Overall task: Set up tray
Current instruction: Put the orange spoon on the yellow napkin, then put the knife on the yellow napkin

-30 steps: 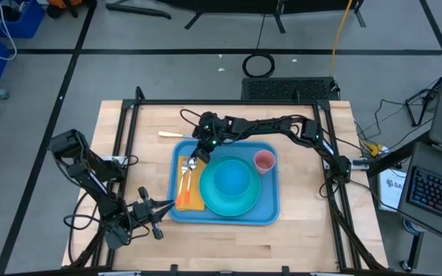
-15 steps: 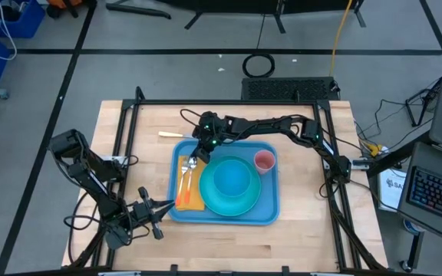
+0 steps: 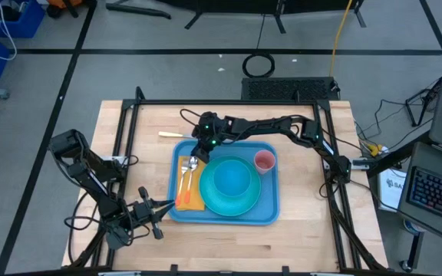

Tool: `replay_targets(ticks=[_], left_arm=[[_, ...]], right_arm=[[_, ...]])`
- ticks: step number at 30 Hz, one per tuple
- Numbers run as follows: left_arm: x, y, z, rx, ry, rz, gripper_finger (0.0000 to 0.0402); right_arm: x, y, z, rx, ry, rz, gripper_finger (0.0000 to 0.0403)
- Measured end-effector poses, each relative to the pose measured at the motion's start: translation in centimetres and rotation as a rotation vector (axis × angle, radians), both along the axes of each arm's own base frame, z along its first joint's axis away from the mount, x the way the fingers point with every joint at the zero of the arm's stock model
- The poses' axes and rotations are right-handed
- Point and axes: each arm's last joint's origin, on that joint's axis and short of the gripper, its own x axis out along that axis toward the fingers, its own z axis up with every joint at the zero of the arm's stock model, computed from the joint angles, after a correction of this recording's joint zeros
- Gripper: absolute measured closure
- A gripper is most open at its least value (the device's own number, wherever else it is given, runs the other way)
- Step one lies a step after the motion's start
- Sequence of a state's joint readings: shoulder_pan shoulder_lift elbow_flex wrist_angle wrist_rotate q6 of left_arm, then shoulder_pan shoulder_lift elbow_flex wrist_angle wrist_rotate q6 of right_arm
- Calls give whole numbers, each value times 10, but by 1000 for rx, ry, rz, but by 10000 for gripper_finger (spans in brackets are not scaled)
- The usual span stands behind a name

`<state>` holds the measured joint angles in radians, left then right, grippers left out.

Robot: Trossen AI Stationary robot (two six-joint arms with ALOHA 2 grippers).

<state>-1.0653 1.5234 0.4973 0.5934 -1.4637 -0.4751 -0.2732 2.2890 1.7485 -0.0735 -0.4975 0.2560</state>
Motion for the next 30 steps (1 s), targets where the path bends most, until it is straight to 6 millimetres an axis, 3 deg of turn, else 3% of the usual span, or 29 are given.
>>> replay_targets(ticks=[18, 22, 30], left_arm=[[0, 0, 0, -16, -7, 0, 355], [0, -1, -1, -40, 3, -37, 355], [2, -2, -1, -122, 1, -84, 355]], right_arm=[[11, 7, 12, -71, -170, 36, 308], [14, 22, 17, -92, -193, 78, 309], [12, 72, 68, -289, -310, 117, 310]])
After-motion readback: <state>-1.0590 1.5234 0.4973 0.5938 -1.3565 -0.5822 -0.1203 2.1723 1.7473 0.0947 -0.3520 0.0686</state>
